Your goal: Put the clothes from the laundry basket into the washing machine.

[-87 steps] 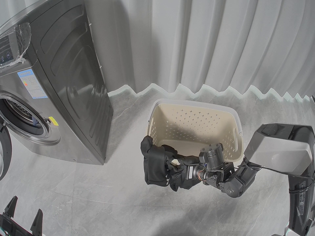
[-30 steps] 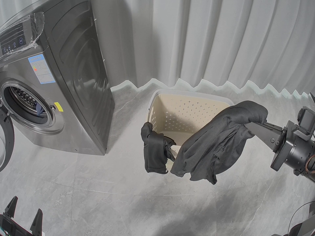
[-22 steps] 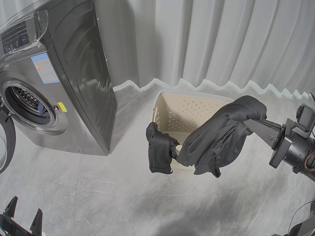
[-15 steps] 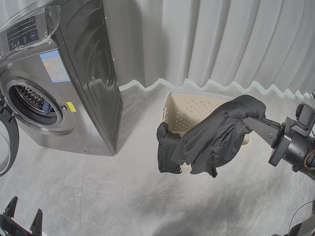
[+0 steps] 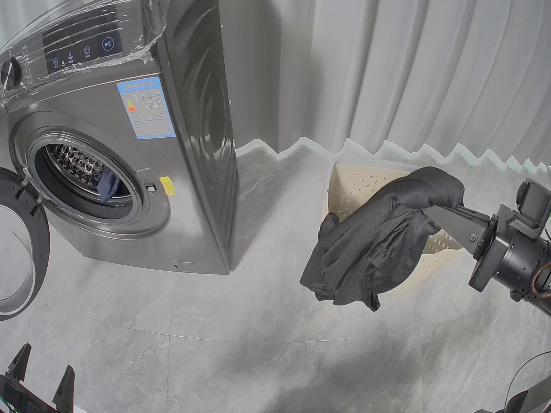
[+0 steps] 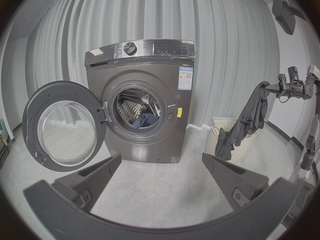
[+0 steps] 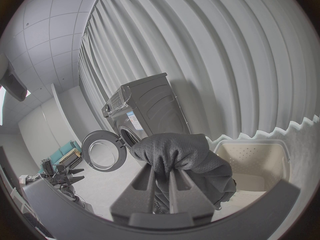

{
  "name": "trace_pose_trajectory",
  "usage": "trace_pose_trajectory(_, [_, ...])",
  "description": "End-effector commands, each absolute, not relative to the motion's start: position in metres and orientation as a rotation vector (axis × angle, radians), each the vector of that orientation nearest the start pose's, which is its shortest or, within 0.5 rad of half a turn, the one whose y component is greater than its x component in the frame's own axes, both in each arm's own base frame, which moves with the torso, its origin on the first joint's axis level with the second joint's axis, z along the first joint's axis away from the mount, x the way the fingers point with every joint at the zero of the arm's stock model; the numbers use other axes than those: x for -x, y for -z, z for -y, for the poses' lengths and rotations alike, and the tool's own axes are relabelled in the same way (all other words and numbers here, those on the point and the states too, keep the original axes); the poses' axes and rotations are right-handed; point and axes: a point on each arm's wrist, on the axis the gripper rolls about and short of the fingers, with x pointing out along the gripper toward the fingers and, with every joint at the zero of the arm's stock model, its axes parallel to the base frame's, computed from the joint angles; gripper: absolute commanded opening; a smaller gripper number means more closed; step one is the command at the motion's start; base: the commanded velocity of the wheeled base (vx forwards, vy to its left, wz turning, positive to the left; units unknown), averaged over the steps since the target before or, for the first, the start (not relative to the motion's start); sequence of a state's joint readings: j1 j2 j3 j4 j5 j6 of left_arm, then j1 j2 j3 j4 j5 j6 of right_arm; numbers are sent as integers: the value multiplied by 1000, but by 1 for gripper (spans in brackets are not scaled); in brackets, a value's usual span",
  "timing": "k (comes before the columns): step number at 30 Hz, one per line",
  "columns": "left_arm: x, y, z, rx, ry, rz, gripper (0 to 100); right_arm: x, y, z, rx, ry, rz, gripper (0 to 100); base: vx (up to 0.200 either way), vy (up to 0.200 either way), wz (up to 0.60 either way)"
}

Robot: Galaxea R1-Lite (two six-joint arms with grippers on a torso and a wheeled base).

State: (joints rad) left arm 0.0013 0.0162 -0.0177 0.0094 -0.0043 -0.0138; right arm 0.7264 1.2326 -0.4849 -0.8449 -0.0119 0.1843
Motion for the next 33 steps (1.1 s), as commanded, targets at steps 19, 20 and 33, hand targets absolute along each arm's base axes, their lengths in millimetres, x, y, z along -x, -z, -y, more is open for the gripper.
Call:
trace_pose_trajectory(19, [22, -75, 0, 15, 3, -14, 100, -138, -233, -122, -216, -720, 36, 0, 0, 200, 0])
trace_pose_trajectory(20, [22, -75, 0, 15, 3, -14, 100, -138, -233, -122, -215, -722, 36, 0, 0, 200, 0])
trace_pose_trajectory(33, [22, -75, 0, 15, 3, -14, 100, -138, -231, -121, -215, -720, 30, 0, -62, 0, 0])
